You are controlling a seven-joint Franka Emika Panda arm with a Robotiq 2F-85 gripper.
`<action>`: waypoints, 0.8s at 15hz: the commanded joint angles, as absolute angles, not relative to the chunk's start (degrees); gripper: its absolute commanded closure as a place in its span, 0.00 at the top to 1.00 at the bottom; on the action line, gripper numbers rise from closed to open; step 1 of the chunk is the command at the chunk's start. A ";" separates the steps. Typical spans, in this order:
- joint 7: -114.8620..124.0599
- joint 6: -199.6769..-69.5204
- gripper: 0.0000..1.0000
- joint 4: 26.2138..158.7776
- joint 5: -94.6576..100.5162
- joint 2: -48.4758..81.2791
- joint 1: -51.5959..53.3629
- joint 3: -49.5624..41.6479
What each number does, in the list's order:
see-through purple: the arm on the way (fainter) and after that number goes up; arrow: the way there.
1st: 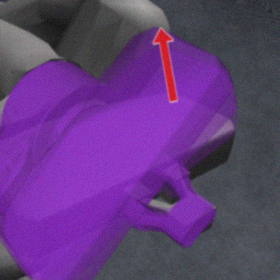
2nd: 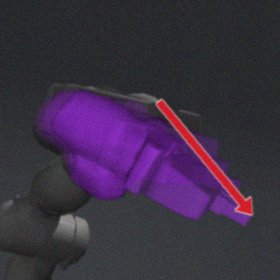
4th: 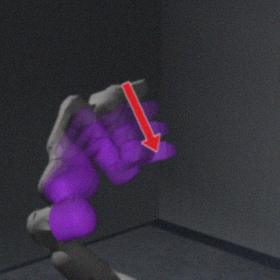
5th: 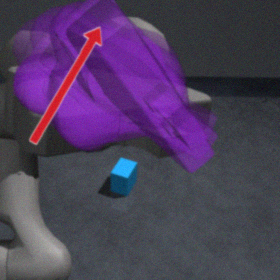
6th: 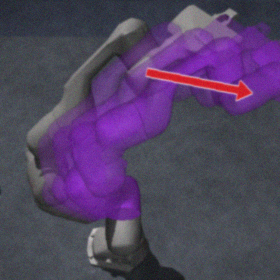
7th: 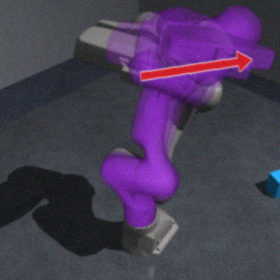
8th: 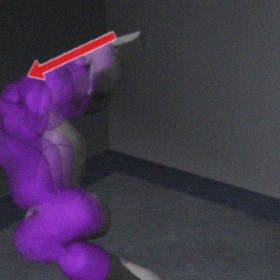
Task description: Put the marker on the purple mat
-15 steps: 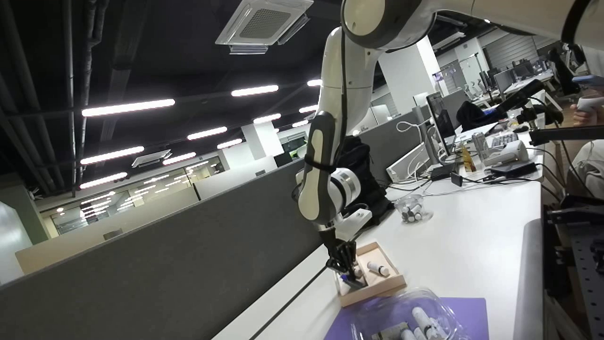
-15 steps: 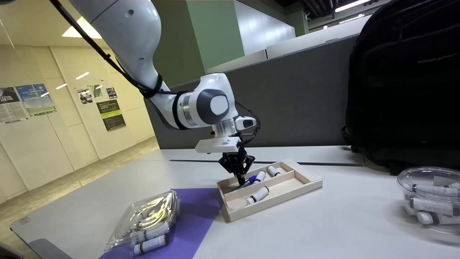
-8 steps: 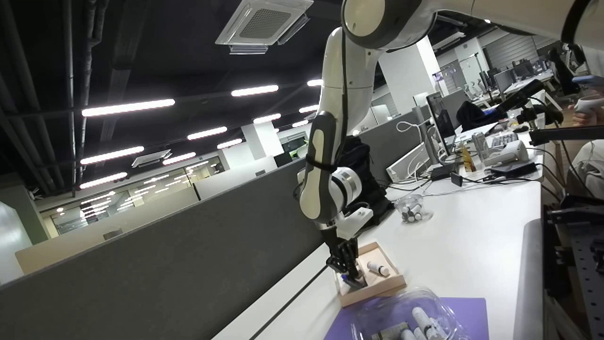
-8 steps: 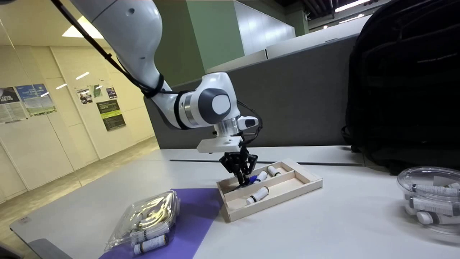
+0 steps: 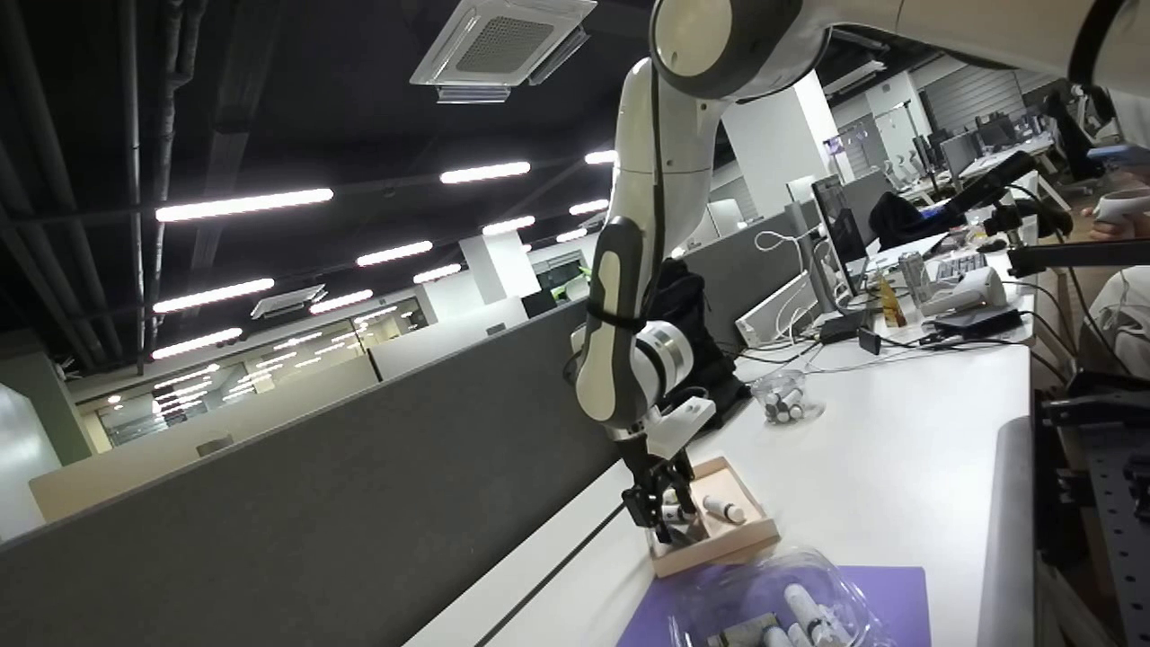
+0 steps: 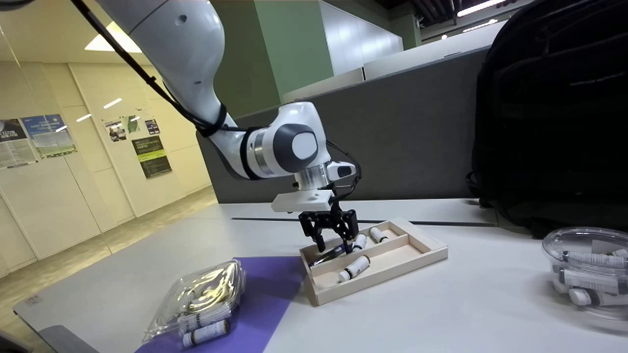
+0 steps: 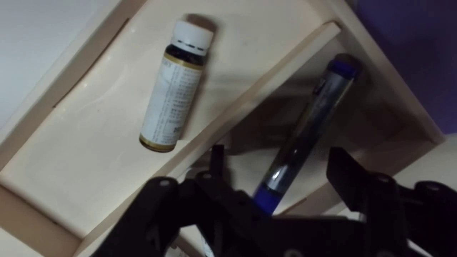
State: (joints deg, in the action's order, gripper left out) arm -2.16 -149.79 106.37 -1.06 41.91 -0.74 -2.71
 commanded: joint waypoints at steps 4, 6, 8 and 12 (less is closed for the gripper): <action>-1.40 -148.67 0.75 104.61 -0.39 43.49 -1.18 -2.51; -1.46 -148.63 0.68 104.58 -0.50 43.43 -1.28 -2.42; -1.49 -148.67 0.52 104.63 -0.50 43.50 -1.31 -2.42; -1.69 -148.89 0.25 105.05 -0.55 43.12 -1.37 -2.24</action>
State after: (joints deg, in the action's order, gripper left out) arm -2.20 -149.79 106.22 -1.06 43.00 -0.78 -2.70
